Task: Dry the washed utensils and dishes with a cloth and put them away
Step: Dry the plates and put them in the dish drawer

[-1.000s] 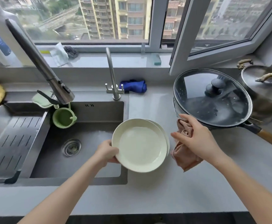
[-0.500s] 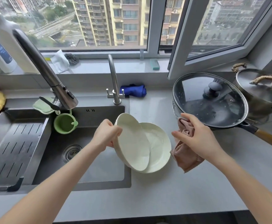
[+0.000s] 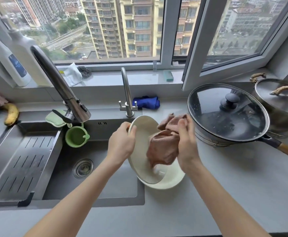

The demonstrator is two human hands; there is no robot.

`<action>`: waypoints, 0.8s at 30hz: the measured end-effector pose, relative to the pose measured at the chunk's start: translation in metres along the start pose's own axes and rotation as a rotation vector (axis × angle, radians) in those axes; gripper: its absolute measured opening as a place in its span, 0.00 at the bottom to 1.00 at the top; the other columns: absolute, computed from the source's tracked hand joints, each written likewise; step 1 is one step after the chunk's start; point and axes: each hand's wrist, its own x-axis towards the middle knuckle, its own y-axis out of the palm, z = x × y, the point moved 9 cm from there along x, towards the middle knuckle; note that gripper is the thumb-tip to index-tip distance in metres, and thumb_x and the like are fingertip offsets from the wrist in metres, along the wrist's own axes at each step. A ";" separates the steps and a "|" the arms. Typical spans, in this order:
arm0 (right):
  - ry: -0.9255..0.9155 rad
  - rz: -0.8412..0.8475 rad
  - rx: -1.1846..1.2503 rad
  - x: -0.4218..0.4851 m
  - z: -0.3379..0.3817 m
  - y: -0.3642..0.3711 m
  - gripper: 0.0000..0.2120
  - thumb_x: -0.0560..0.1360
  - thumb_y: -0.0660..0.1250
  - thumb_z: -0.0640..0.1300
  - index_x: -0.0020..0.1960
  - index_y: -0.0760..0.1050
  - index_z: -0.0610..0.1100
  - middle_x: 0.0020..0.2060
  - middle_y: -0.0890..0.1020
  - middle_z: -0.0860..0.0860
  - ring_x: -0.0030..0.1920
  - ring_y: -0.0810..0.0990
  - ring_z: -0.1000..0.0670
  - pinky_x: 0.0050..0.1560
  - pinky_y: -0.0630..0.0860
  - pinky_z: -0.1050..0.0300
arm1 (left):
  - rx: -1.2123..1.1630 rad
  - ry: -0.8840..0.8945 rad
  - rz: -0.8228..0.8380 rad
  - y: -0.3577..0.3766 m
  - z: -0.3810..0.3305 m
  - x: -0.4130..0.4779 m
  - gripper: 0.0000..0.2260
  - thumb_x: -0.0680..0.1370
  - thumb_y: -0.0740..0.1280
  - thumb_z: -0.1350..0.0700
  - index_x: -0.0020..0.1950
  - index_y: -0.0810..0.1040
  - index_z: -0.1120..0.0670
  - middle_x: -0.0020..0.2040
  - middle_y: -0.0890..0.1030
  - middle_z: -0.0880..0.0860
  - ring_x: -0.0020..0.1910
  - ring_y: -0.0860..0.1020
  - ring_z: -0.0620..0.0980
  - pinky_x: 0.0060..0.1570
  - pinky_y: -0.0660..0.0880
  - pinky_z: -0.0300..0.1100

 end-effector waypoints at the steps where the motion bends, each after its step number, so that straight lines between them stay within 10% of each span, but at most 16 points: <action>1: -0.008 0.087 -0.036 -0.006 -0.008 0.020 0.15 0.82 0.55 0.49 0.68 0.65 0.52 0.60 0.77 0.51 0.60 0.77 0.54 0.61 0.71 0.60 | -0.087 -0.015 -0.026 -0.004 0.005 0.000 0.11 0.81 0.58 0.51 0.46 0.75 0.56 0.36 0.77 0.50 0.39 0.74 0.53 0.36 0.66 0.46; 6: 0.078 0.429 -0.558 -0.031 -0.060 0.097 0.33 0.73 0.42 0.69 0.76 0.45 0.61 0.78 0.45 0.55 0.76 0.51 0.42 0.74 0.38 0.41 | -0.374 -0.056 -0.061 -0.008 0.021 -0.006 0.17 0.75 0.61 0.48 0.37 0.78 0.61 0.29 0.74 0.52 0.31 0.69 0.49 0.36 0.67 0.46; 14: -0.401 0.752 -0.531 -0.087 -0.024 0.120 0.29 0.75 0.40 0.58 0.74 0.60 0.57 0.77 0.50 0.57 0.70 0.61 0.44 0.70 0.56 0.44 | -0.561 -0.192 -0.012 -0.021 0.043 0.000 0.17 0.76 0.65 0.53 0.40 0.79 0.68 0.34 0.77 0.59 0.35 0.73 0.52 0.39 0.69 0.46; 19: -0.466 0.466 -0.983 -0.044 -0.064 0.074 0.26 0.79 0.43 0.61 0.74 0.59 0.55 0.74 0.63 0.44 0.62 0.74 0.33 0.68 0.52 0.32 | -0.407 -0.157 0.174 -0.011 0.023 -0.007 0.19 0.76 0.65 0.50 0.40 0.78 0.68 0.32 0.73 0.56 0.30 0.71 0.48 0.33 0.66 0.38; 24: -0.423 0.347 -0.752 0.018 -0.023 0.065 0.34 0.73 0.56 0.65 0.75 0.51 0.55 0.75 0.62 0.45 0.67 0.71 0.39 0.63 0.66 0.39 | -0.312 -0.131 0.388 0.015 -0.012 -0.022 0.16 0.79 0.64 0.53 0.36 0.82 0.60 0.29 0.78 0.53 0.28 0.71 0.50 0.28 0.65 0.37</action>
